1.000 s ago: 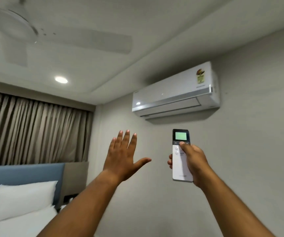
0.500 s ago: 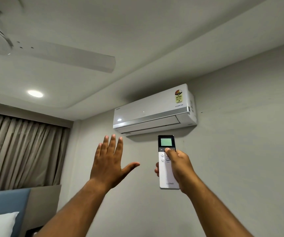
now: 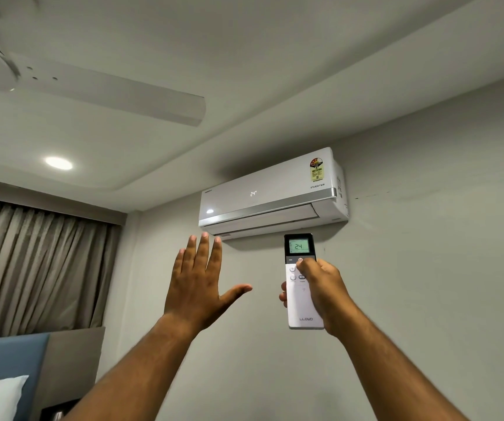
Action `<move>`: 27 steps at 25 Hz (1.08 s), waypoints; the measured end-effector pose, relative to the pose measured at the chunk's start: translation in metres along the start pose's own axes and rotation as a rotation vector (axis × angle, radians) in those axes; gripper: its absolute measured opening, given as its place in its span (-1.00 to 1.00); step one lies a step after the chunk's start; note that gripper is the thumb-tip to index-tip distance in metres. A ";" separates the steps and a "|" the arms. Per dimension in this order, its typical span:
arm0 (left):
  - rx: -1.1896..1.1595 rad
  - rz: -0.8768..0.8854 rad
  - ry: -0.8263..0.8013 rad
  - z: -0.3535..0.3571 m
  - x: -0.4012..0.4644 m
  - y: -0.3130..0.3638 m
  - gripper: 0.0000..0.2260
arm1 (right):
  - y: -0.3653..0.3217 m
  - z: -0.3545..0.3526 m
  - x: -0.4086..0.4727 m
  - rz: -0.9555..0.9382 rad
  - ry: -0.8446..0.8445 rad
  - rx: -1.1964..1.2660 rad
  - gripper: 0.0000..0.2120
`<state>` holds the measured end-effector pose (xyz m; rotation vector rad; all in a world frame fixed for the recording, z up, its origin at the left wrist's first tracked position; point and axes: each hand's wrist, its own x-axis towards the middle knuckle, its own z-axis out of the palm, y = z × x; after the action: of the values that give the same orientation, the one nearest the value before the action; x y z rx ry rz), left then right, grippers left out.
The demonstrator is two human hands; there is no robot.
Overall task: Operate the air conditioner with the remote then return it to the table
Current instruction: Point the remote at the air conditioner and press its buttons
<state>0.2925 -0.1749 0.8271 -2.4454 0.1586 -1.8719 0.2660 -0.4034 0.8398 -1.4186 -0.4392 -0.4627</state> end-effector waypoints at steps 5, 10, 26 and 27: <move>0.015 -0.001 -0.006 -0.004 -0.001 0.004 -0.07 | -0.004 -0.005 -0.003 -0.009 -0.008 0.020 -0.88; 0.029 -0.012 0.006 -0.012 0.000 0.011 -0.06 | -0.010 -0.012 -0.007 -0.003 -0.023 0.037 -0.90; 0.022 -0.048 0.011 -0.036 -0.005 0.021 -0.05 | -0.017 -0.017 -0.030 -0.015 -0.132 0.016 -0.88; 0.023 -0.049 0.012 -0.038 -0.005 0.021 -0.05 | -0.017 -0.017 -0.031 -0.019 -0.133 0.019 -0.88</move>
<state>0.2539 -0.1949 0.8295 -2.4455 0.0779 -1.8963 0.2310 -0.4207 0.8347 -1.4328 -0.5634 -0.3804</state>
